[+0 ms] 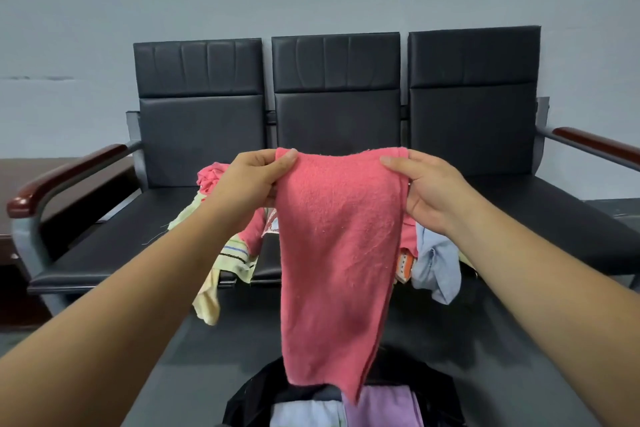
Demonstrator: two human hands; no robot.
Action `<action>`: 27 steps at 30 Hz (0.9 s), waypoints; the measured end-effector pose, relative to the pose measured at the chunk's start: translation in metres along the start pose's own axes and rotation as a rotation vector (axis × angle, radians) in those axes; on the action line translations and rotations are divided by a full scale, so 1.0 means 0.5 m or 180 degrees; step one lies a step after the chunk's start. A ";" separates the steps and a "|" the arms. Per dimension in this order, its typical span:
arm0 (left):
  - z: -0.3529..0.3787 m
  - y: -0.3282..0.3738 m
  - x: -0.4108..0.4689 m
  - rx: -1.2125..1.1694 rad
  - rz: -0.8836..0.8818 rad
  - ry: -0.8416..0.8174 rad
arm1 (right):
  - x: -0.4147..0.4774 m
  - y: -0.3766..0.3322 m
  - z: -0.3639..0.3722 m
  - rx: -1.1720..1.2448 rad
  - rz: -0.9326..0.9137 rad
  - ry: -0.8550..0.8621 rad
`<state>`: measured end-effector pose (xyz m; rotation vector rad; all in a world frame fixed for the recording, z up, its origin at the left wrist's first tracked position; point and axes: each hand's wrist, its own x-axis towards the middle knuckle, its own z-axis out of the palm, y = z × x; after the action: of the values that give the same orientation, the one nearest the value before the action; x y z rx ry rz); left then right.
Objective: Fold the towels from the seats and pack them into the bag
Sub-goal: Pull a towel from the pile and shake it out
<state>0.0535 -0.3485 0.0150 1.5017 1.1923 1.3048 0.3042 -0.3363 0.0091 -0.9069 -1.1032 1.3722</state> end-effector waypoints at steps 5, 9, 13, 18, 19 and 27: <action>0.007 -0.010 0.002 -0.0881 -0.0140 0.0080 | -0.011 -0.001 0.003 0.1210 0.0359 -0.0448; 0.008 -0.037 -0.001 -0.1209 0.0095 -0.0214 | -0.014 0.015 -0.004 0.0674 0.0277 -0.0495; 0.007 -0.080 0.003 -0.0707 0.0176 -0.0160 | -0.006 0.049 -0.020 -0.0310 0.0050 -0.0044; 0.019 -0.132 0.004 -0.0361 0.0195 0.0088 | 0.008 0.103 -0.036 0.0288 0.0481 -0.0076; 0.023 -0.139 0.004 -0.0389 0.0184 0.0137 | 0.012 0.110 -0.035 0.0460 0.0572 -0.0091; 0.045 -0.176 0.043 -0.0552 0.0048 0.0034 | 0.053 0.145 -0.037 0.0634 0.0587 -0.0038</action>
<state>0.0633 -0.3064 -0.0678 1.3827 1.0480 1.3908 0.2987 -0.3053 -0.0637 -0.8715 -0.8898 1.6096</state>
